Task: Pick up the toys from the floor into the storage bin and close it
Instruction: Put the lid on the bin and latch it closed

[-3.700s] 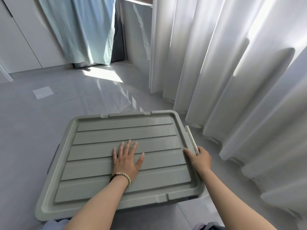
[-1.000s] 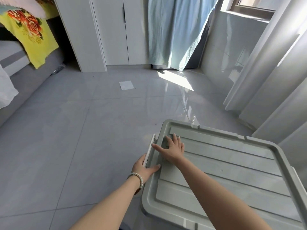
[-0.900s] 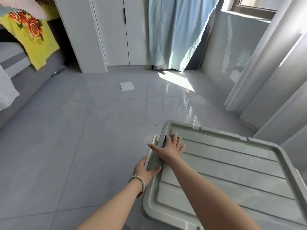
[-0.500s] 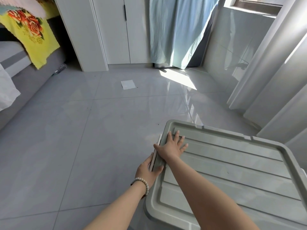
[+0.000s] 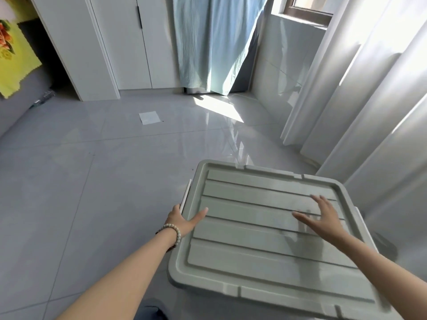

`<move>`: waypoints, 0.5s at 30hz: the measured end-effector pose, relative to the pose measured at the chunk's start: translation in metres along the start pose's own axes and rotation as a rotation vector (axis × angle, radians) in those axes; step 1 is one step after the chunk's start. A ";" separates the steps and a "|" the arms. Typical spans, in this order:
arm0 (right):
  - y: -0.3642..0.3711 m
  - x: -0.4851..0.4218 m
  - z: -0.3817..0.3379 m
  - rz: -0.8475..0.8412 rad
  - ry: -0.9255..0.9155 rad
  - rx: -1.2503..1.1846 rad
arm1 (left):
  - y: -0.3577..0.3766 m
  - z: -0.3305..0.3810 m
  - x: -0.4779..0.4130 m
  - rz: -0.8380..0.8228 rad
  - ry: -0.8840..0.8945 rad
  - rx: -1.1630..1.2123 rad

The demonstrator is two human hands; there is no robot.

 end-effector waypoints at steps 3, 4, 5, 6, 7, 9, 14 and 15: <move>-0.048 -0.008 0.095 0.041 0.206 0.115 | 0.003 0.005 -0.001 -0.018 -0.053 -0.070; -0.057 -0.007 0.116 0.028 0.245 0.111 | 0.003 0.007 -0.001 -0.016 -0.078 -0.099; -0.061 -0.004 0.135 0.001 0.307 0.070 | 0.004 0.009 -0.002 -0.011 -0.104 -0.125; -0.059 0.000 0.150 -0.055 0.385 -0.020 | 0.004 0.011 -0.002 -0.001 -0.123 -0.149; -0.053 0.005 0.160 -0.123 0.469 -0.114 | 0.005 0.013 -0.002 0.007 -0.135 -0.168; -0.044 0.005 0.166 -0.167 0.529 -0.227 | 0.007 0.015 -0.003 0.015 -0.147 -0.190; -0.042 0.007 0.158 -0.111 0.512 -0.421 | 0.001 0.016 -0.002 0.066 -0.184 -0.169; -0.043 0.005 0.164 -0.086 0.545 -0.475 | 0.001 0.015 -0.001 0.094 -0.185 -0.183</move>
Point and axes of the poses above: each hand's wrist, its own x-axis away from the middle knuckle, its own y-axis out of the palm, z = x × y, the point moved 10 cm from there along -x, towards the middle knuckle, and after that the axes turned 10 degrees about y, right-handed, at the moved point
